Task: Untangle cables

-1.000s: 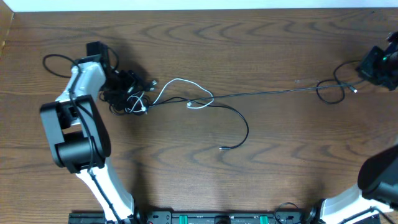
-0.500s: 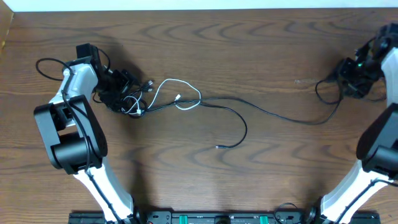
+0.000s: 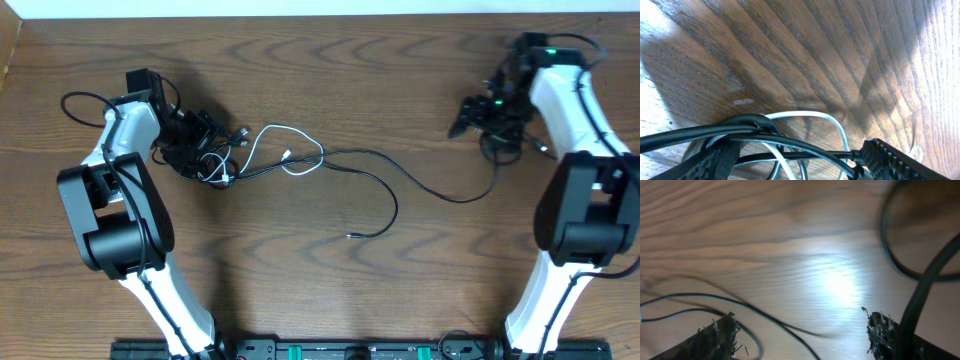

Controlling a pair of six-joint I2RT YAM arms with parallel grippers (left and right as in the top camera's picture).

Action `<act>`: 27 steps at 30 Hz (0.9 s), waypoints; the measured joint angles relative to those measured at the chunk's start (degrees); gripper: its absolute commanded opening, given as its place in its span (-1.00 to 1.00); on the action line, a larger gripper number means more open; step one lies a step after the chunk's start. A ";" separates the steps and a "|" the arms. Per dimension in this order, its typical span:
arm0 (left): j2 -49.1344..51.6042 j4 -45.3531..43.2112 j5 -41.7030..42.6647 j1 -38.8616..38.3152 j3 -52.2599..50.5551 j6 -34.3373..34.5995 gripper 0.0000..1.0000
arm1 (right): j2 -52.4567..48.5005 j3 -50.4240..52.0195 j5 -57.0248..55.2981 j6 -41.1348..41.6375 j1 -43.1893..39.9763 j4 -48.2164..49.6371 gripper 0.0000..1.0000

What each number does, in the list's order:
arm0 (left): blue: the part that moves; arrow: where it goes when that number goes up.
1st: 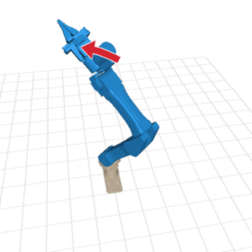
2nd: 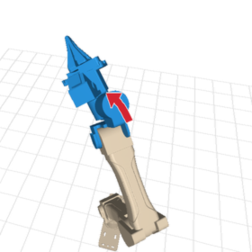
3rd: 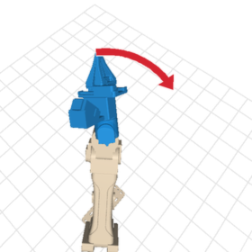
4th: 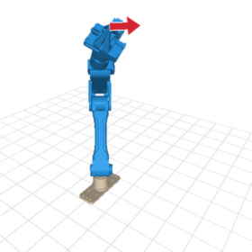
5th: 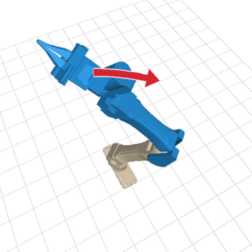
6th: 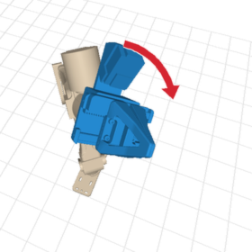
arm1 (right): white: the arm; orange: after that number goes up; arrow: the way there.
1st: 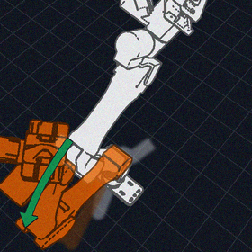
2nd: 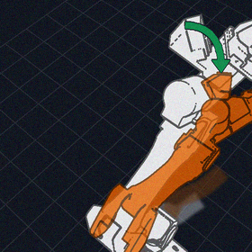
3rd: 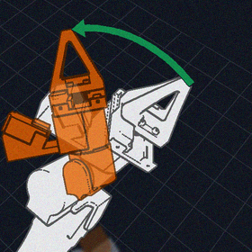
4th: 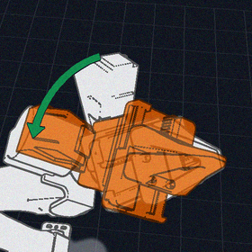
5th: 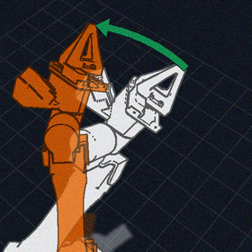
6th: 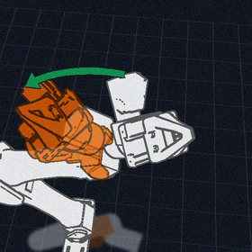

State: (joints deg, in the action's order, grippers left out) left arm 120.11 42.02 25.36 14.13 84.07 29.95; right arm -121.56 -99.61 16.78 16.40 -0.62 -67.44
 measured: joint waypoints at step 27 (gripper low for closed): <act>0.00 -0.02 0.00 0.00 0.00 0.00 0.68 | -0.07 -8.70 -33.24 -9.70 17.14 -7.56 0.99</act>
State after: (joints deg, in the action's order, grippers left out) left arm 120.11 42.00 25.36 14.13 84.07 29.95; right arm -121.62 -108.31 -16.47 6.70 16.51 -75.00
